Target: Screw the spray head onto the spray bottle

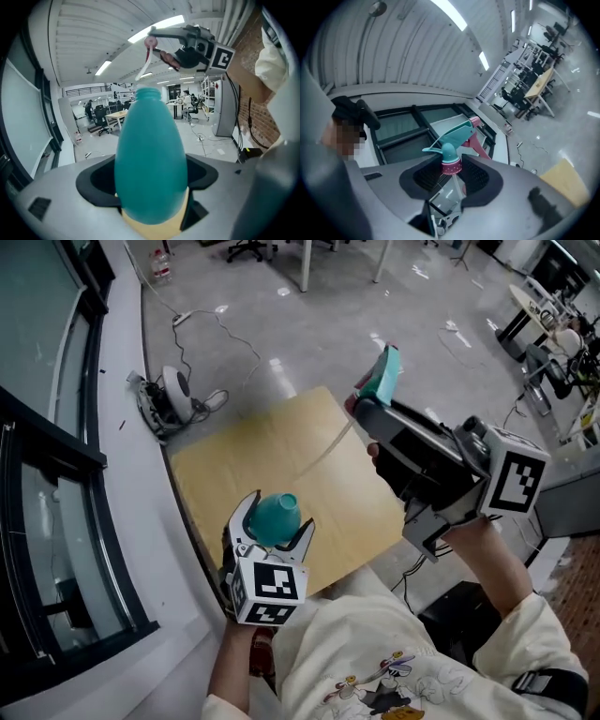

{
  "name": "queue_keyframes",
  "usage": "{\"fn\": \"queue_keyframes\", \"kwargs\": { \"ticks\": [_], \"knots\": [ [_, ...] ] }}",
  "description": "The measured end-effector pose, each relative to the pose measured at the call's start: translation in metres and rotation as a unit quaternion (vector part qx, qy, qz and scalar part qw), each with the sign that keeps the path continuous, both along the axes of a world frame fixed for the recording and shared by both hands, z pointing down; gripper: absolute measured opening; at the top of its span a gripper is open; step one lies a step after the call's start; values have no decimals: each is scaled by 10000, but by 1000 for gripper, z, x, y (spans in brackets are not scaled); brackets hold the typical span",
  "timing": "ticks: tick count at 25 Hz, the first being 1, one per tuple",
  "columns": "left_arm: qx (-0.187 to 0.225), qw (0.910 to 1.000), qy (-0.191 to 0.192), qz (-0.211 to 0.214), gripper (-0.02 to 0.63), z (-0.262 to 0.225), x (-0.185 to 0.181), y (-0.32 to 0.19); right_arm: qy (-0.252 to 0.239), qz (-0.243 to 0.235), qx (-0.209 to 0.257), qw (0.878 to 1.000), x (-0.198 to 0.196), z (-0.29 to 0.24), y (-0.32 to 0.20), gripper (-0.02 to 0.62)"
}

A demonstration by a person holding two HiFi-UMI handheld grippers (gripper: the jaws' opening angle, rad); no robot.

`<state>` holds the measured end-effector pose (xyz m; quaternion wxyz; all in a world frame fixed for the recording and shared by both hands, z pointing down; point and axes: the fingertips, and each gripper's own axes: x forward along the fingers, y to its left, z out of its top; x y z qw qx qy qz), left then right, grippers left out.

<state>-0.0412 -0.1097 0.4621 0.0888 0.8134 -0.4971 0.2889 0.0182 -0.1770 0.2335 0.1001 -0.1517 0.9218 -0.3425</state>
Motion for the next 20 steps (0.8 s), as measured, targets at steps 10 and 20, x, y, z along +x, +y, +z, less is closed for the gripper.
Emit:
{"fn": "queue_keyframes", "kwargs": {
  "ticks": [10, 20],
  "knots": [
    [84, 9977, 118, 659, 416, -51, 10, 5, 516, -551, 893, 9931, -23, -13, 50, 133],
    [-563, 9380, 1445, 3100, 416, -129, 53, 61, 189, -2380, 1720, 9557, -35, -17, 113, 133]
  ]
}}
